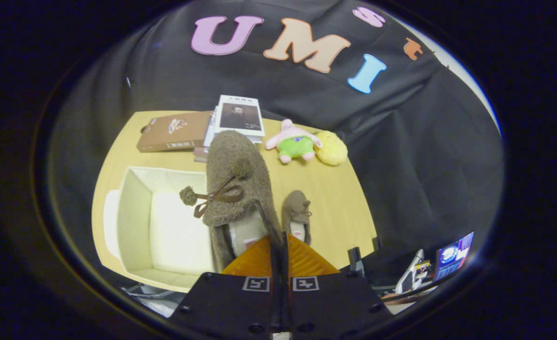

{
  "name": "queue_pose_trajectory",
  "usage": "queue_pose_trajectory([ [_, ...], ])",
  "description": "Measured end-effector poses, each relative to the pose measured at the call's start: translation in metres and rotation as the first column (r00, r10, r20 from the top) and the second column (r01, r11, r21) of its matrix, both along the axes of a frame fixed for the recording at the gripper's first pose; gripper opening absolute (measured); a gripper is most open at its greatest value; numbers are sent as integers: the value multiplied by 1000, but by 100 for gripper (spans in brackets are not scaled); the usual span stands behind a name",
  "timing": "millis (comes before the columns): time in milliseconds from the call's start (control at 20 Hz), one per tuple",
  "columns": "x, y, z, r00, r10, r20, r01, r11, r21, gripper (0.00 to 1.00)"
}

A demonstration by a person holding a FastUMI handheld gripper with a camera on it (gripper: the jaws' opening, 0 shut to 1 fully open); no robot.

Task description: Open the storage box then place both shoes into the box .Put the left shoe in first, then the right shoe, with the right side of both shoes facing outward in a uniform manner.

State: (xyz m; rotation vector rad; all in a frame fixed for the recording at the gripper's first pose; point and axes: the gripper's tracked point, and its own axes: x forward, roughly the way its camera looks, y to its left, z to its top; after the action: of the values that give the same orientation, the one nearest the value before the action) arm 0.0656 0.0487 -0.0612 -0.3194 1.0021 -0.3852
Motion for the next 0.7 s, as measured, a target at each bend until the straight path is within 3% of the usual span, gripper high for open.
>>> queue_pose_trajectory([
  [250,-3,61,-42,996,51,-78,-44,995,86,4],
  [700,-11,104,-145,962,36,-272,4,990,144,4],
])
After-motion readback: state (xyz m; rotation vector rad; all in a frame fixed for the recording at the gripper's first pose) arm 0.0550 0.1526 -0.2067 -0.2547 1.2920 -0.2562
